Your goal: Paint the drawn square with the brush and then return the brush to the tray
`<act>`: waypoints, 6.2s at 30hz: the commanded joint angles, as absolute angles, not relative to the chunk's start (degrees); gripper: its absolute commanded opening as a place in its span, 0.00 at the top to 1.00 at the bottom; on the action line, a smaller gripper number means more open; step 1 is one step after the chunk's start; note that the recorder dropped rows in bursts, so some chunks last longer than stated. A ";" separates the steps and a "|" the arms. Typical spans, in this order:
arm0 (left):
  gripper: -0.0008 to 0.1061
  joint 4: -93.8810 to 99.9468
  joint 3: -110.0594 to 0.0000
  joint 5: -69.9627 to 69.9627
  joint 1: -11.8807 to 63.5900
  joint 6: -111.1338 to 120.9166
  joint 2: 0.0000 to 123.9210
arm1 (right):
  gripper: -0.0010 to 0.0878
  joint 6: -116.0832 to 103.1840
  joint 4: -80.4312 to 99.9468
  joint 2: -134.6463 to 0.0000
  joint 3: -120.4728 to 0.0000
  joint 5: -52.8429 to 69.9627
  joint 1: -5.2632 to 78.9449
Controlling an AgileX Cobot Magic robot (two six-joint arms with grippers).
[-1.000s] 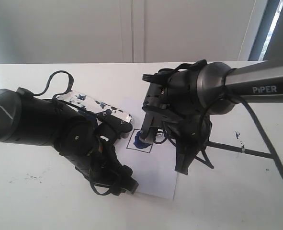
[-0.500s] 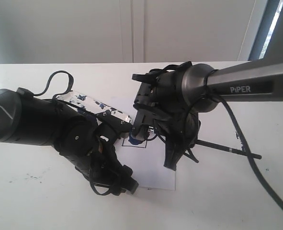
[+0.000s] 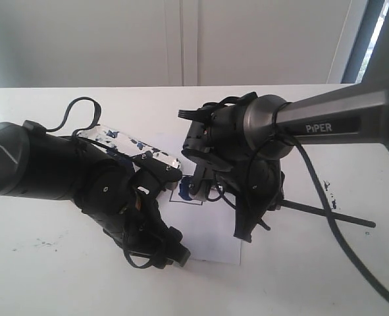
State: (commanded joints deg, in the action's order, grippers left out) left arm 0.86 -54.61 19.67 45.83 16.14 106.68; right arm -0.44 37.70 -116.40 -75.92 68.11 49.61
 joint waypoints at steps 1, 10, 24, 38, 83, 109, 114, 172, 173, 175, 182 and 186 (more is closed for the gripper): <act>0.29 0.86 -54.61 19.67 45.83 16.14 106.68 | 0.99 -0.44 37.70 -116.40 -75.92 68.39 49.61; 0.29 0.86 -54.61 19.77 45.83 16.14 106.68 | 0.99 -1.25 38.33 -116.40 -75.92 68.98 49.61; 0.29 0.86 -54.61 19.77 45.83 16.14 106.68 | 0.99 3.02 31.62 -113.25 -75.92 69.96 49.61; 0.29 0.86 -54.61 20.00 45.83 16.14 106.68 | 0.99 5.40 27.37 -113.25 -75.92 69.96 50.87; 0.29 0.86 -54.61 20.38 45.83 16.14 106.68 | 0.99 4.37 31.61 -112.71 -75.92 68.93 48.22; 0.29 2.61 -49.78 10.52 42.27 16.61 101.31 | 0.99 3.67 30.05 -111.97 -75.92 69.96 50.73; 0.29 2.61 -49.78 10.85 42.27 16.62 101.43 | 0.99 3.90 30.28 -111.97 -75.92 69.88 52.78; 0.29 2.61 -49.78 12.54 42.27 17.10 101.43 | 0.99 8.85 44.36 -119.39 -82.61 69.96 58.29; 0.29 2.61 -49.78 12.67 42.27 17.10 101.43 | 0.99 8.85 44.36 -119.39 -82.61 69.96 58.42; 0.29 2.61 -49.78 13.31 42.27 16.96 101.43 | 0.99 8.85 44.36 -119.39 -82.61 69.96 58.55; 0.29 2.61 -49.78 13.71 42.27 16.96 101.43 | 0.99 8.85 44.62 -119.39 -82.61 69.96 56.88; 0.29 2.61 -49.78 13.71 42.27 16.96 101.43 | 0.99 8.85 44.87 -119.39 -82.61 69.96 55.30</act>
